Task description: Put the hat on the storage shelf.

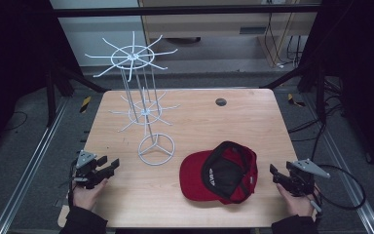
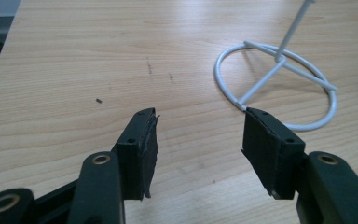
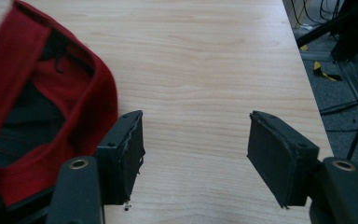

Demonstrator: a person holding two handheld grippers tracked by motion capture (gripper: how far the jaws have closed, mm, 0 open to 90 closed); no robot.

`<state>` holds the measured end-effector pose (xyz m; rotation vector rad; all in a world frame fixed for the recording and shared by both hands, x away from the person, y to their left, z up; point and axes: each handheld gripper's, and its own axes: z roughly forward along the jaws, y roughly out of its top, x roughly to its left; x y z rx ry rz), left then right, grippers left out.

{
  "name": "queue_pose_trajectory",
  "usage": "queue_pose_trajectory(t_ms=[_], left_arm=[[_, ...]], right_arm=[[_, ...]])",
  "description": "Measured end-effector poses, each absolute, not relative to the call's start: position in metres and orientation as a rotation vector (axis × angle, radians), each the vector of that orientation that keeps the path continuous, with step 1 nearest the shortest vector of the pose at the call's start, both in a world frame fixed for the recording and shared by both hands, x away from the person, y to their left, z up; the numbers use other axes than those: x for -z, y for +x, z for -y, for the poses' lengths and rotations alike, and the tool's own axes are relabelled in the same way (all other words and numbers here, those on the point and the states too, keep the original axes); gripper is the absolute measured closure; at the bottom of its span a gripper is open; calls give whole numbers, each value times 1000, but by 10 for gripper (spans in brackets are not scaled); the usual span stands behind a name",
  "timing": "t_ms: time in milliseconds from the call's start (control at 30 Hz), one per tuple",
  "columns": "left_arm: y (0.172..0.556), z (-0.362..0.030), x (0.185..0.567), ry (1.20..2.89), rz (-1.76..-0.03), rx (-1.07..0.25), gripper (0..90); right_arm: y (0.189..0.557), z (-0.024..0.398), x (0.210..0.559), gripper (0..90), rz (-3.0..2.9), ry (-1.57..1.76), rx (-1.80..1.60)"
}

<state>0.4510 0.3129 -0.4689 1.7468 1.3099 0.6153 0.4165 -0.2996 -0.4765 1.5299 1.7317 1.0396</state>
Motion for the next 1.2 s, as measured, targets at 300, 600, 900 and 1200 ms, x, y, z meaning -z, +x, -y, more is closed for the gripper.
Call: queue_pose_trajectory(t_ms=[300, 600, 900, 1200], left_arm=[[438, -297, 459, 1784, -1225, -594, 481], [431, -266, 451, 1826, -1143, -539, 479], [426, -229, 447, 1890, -1059, -511, 484], [418, -183, 449, 1963, -942, -451, 516]], right_arm=[[404, 288, 462, 385, -1745, 1492, -1104], [396, 277, 445, 375, -1768, 1447, -1184], [392, 263, 433, 367, -1842, 1394, -1231], [396, 247, 433, 367, -1924, 1351, -1212]])
